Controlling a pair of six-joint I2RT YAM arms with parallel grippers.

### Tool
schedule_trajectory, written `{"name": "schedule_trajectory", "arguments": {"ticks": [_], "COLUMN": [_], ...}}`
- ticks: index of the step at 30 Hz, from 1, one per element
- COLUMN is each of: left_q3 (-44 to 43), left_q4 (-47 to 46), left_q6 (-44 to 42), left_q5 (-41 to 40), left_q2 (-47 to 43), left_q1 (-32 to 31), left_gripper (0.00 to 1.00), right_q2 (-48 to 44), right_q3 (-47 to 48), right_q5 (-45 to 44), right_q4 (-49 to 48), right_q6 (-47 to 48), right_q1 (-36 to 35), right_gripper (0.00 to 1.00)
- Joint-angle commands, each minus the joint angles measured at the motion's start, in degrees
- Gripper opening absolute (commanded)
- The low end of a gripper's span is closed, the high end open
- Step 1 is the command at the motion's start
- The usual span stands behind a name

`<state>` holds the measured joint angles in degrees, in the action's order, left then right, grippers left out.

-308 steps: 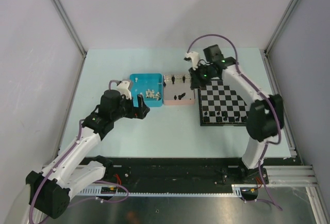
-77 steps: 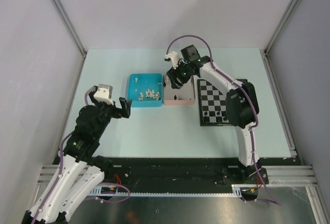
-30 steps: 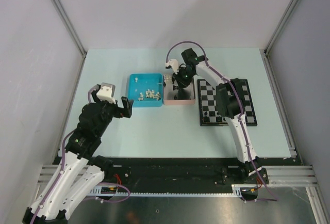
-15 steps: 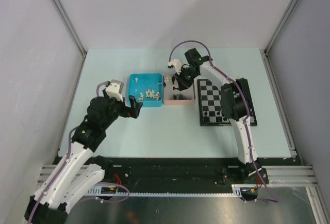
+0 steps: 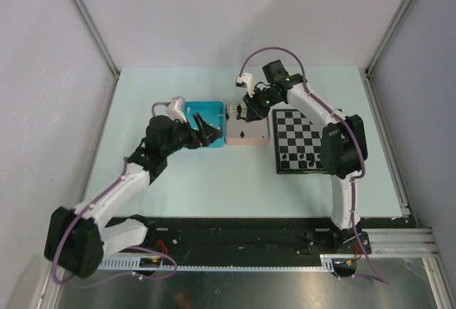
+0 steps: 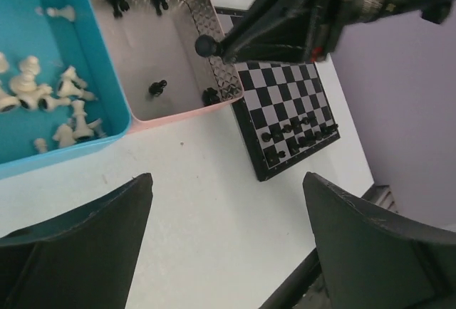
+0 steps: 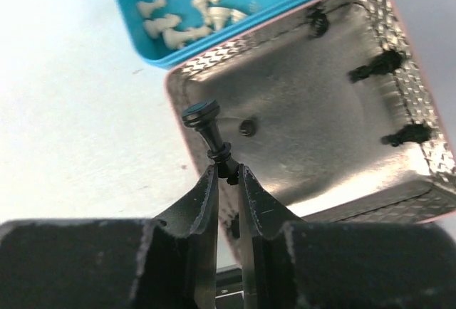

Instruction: Set up the chess pieces on the board

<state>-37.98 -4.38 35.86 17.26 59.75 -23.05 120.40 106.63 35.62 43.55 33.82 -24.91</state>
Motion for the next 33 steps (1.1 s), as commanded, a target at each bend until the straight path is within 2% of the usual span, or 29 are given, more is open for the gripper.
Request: {"name": "schedule_trajectory", "arguments": {"ticks": [1, 10, 19, 23, 33], "left_q3": [-4.0, -9.8, -10.4, -10.5, -10.9], "left_q4": [-10.7, -15.5, -17.6, -17.8, -18.0], "left_q6": [9.7, 12.3, 13.4, 13.4, 13.1], "left_q5": [5.3, 10.0, 11.2, 11.2, 11.4], "left_q2": [7.9, 20.1, 23.3, 24.0, 25.2], "left_q1": [0.4, 0.2, -0.2, -0.2, -0.2], "left_gripper": [0.89, 0.77, 0.64, 0.54, 0.47], "right_q2": [-6.9, -10.3, -11.1, -11.3, -12.0], "right_q3": [-2.7, -5.1, -5.3, -5.5, -6.2], "right_q5": [5.7, 10.0, 10.9, 11.1, 11.3], "right_q4": [-1.7, -1.4, -1.7, -1.6, -1.5], "right_q6": [-2.3, -4.2, -4.8, -4.9, -4.8], "right_q1": [-1.0, -3.0, -3.7, -3.8, -4.0], "right_gripper": [0.1, 0.09, 0.09, 0.09, 0.09]}}
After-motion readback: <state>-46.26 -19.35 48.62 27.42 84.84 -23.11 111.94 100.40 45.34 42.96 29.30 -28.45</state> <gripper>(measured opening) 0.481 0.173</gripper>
